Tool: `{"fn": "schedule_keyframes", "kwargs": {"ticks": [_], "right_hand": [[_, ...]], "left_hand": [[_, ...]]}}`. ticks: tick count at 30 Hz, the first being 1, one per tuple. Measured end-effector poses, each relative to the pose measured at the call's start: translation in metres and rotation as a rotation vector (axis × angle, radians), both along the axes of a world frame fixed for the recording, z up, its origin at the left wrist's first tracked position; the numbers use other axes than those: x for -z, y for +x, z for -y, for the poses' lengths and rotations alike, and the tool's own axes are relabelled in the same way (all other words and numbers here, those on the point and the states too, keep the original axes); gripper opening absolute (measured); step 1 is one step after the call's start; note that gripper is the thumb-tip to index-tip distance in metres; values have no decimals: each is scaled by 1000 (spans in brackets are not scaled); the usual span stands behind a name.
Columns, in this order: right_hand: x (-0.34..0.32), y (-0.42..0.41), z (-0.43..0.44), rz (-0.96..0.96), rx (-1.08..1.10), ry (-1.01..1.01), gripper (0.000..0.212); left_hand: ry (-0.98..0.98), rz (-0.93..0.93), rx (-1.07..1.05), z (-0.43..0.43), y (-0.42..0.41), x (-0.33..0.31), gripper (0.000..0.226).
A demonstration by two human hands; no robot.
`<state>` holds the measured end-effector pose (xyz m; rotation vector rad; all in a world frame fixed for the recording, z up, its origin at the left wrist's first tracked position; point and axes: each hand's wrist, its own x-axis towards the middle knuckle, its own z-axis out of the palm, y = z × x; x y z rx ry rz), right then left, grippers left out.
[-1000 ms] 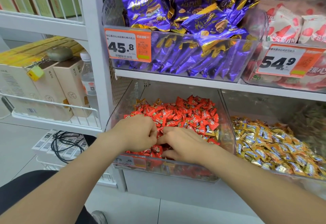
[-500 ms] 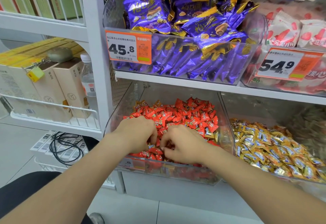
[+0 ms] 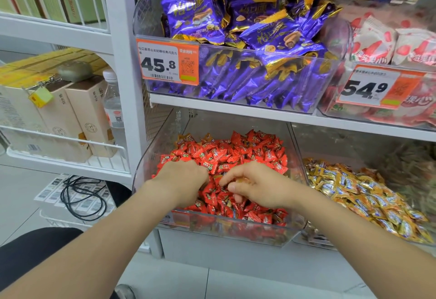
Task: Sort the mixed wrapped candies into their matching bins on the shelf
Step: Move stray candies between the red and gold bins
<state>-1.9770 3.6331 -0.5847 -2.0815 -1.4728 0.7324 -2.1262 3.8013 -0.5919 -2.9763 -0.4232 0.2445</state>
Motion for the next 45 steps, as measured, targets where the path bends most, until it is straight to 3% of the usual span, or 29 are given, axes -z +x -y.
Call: {"fn": "schedule_keyframes", "kwargs": {"ticks": [6,10,15,20,25,27,31,35,38,40,42,45], "right_hand": [[6,-6,-4,168,-155,-230,23],[10,-16,-12,245,-253,-230,15],[11,-21,-19,309,-290,-206,20],[9,-22,-18,293,-290,-191,17],[-12,-1,-2,184,-166,-280,8],[-25,6,6,159,-85,-228,4],[-44,15,18,230,75,-54,9],[-53,26,29,371,172,63,25],[-54,31,37,438,183,55,27],[-54,33,41,424,169,57,17],[-53,32,43,464,145,83,22],[-60,30,43,722,141,39,27]], "left_hand": [[-128,79,1,3,-5,-10,24],[-204,227,-29,8,-8,-17,34],[-203,289,-49,11,-9,-15,62],[-490,260,-20,0,-1,-16,56],[-585,94,96,2,2,-11,26],[-646,63,108,2,2,-9,6],[-636,-3,178,-2,6,-5,35],[-655,-130,180,4,11,4,24],[-576,-88,178,7,13,1,9],[-599,-32,147,12,14,-6,9],[-602,54,75,18,15,-9,9],[-593,235,-57,22,17,-13,21]]}}
